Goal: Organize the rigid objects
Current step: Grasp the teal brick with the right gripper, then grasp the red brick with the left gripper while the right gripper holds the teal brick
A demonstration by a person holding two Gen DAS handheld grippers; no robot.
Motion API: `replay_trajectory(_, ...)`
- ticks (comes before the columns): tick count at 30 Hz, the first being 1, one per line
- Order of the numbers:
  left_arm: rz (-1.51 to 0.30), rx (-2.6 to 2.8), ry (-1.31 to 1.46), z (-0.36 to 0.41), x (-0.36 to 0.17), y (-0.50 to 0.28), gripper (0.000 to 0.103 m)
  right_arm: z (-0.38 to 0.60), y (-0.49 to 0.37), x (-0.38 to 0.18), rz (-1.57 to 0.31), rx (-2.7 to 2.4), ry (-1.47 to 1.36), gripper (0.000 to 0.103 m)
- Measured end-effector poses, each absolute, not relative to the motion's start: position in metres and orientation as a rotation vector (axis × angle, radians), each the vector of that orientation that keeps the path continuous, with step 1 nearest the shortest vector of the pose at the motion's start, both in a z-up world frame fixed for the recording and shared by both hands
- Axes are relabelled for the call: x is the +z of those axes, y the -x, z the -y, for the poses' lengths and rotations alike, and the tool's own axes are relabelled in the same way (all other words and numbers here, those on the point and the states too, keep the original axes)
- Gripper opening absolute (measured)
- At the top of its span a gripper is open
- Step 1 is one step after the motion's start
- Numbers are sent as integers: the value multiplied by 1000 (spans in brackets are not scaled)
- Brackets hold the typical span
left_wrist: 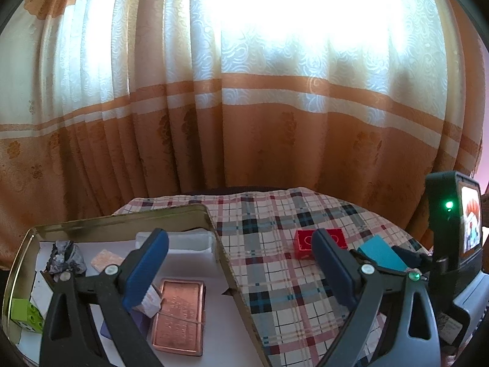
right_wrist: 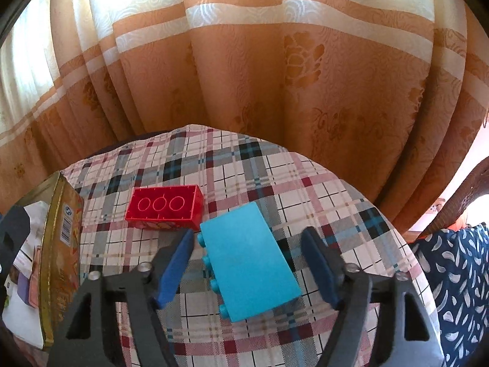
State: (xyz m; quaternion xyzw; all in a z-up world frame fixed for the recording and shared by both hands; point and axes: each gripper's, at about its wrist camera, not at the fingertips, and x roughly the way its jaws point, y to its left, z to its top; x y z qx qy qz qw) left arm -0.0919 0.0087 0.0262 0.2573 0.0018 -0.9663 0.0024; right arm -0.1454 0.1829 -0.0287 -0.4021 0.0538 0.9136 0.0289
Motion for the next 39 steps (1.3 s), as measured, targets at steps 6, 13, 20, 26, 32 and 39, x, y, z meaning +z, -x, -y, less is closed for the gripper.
replay_trajectory(6, -2, -3029, -801, -10, 27, 92, 96, -185, 147, -30, -183, 2819, 1262, 47)
replay_trajectory(13, 15, -3034, -803, -15, 24, 92, 96, -185, 144, -29, -193, 2838, 1236, 44)
replay_trajectory(20, 17, -3048, -791, -23, 23, 91, 96, -191, 136, -17, -231, 2857, 1098, 44)
replay_trajectory(26, 25, -3069, -820, -40, 22, 98, 96, -207, 127, -4, -255, 2813, 943, 44)
replay_trajectory(32, -75, -3066, -1015, -48, 9, 120, 96, -225, 122, 0, -303, 2751, 873, 45)
replay_trajectory(39, 12, -3076, -1075, -70, 1, 129, 96, -234, 112, 6, -327, 2710, 788, 45)
